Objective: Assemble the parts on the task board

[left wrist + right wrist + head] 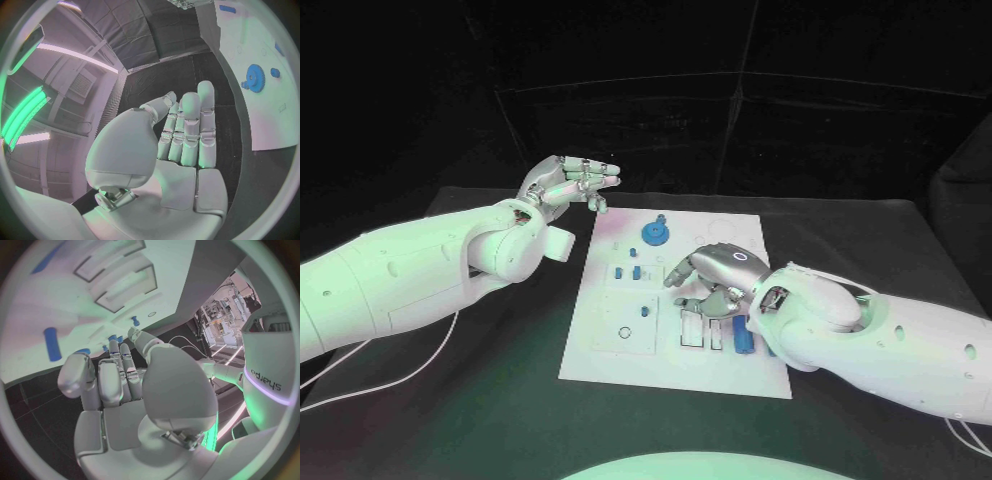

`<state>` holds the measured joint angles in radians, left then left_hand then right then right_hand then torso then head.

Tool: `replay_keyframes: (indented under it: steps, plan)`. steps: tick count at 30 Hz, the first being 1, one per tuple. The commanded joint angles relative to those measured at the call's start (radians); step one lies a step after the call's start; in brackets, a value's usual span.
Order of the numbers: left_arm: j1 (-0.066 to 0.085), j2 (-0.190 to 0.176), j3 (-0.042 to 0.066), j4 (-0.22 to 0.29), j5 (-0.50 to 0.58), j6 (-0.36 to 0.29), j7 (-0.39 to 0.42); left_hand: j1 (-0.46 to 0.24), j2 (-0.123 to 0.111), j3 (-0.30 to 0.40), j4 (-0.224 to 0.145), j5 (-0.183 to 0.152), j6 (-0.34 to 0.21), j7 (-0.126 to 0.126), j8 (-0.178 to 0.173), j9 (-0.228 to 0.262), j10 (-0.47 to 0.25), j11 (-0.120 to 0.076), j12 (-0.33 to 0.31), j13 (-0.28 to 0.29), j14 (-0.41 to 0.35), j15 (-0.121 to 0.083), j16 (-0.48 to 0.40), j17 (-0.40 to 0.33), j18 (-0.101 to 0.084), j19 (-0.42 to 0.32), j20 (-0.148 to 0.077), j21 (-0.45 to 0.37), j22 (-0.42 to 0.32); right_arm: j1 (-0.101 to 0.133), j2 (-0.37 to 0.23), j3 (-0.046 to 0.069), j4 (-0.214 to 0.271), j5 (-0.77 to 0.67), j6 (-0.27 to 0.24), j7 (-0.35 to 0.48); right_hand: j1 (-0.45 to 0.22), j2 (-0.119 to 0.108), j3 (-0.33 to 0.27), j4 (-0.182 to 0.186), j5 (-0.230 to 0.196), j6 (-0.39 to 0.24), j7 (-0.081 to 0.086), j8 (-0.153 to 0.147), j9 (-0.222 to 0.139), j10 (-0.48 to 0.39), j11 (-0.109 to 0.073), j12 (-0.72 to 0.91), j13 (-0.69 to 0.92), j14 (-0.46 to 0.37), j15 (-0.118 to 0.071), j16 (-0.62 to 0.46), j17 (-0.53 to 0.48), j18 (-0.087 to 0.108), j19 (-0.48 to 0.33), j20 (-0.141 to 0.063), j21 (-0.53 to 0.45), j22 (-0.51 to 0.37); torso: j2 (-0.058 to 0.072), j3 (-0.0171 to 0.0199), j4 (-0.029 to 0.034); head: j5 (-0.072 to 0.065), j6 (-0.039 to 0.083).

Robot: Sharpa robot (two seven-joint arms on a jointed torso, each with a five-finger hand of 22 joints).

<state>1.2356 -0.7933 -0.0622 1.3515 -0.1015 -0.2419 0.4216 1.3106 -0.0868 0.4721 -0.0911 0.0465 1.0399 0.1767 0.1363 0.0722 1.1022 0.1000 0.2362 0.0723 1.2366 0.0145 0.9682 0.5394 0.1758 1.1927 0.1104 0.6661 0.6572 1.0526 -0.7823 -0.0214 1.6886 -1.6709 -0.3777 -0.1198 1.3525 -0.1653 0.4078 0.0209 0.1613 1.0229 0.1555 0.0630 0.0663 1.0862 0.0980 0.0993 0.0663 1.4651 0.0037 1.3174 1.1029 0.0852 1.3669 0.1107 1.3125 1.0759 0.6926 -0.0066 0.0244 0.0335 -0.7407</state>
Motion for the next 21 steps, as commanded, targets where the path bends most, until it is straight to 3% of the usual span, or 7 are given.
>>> replay_keyframes:
  steps: [1,8,14,21]
  plan:
    - [0.002,0.0,0.0,0.0,0.004,0.016,0.001,0.001,0.008,-0.004,-0.001,0.003,-0.003,0.001,0.002,-0.001,-0.006,0.003,0.006,0.001,-0.008,0.0,-0.004,-0.001,0.006,-0.008,0.002,-0.005,-0.001,0.02,-0.033,0.007,0.013,0.076,0.016,-0.029,-0.007,-0.001,-0.012,0.001,0.004,-0.004,-0.002,0.002,0.001,0.002,-0.001,0.005,0.0,0.026,0.004,-0.003,0.0,0.012,0.0,-0.002,-0.004,0.0,0.001,0.0002,-0.0016,-0.009,0.008]
    - [0.001,0.003,-0.001,-0.002,0.004,0.02,0.001,0.002,0.009,-0.004,-0.001,0.003,-0.003,0.0,0.003,-0.001,-0.006,0.003,0.008,0.002,-0.008,0.0,-0.004,-0.001,0.007,-0.008,0.002,-0.005,-0.001,0.051,-0.083,0.014,0.003,0.037,0.101,-0.081,-0.02,-0.017,-0.091,0.004,0.002,-0.04,-0.014,0.0,-0.001,-0.053,0.0,0.005,-0.001,0.022,0.005,-0.01,-0.017,0.015,-0.005,-0.001,-0.018,-0.02,0.002,0.0006,0.0009,-0.02,0.016]
    - [0.001,0.004,-0.002,-0.002,0.004,0.023,0.0,0.002,0.009,-0.004,-0.001,0.003,-0.003,0.0,0.003,-0.001,-0.006,0.003,0.008,0.002,-0.008,0.0,-0.004,-0.001,0.007,-0.008,0.002,-0.005,-0.001,0.056,-0.086,0.015,-0.01,0.003,0.132,-0.098,-0.008,-0.008,-0.126,0.003,-0.002,-0.036,-0.013,0.001,0.001,-0.064,0.001,0.015,0.0,0.021,0.005,-0.012,-0.021,0.016,-0.006,0.001,-0.024,-0.028,0.002,0.0008,0.0033,-0.021,0.017]
    - [0.001,0.004,-0.003,-0.003,0.004,0.026,-0.002,0.002,0.009,-0.004,-0.001,0.003,-0.003,0.0,0.003,-0.001,-0.006,0.003,0.008,0.002,-0.008,0.0,-0.004,-0.001,0.007,-0.008,0.002,-0.005,-0.001,0.058,-0.076,0.016,-0.025,-0.017,0.168,-0.109,0.01,0.011,-0.14,0.0,0.0,-0.027,-0.014,0.004,0.002,-0.057,-0.001,0.03,0.001,0.021,0.004,-0.013,-0.024,0.016,-0.006,0.001,-0.026,-0.03,0.002,0.0005,0.0016,-0.019,0.017]
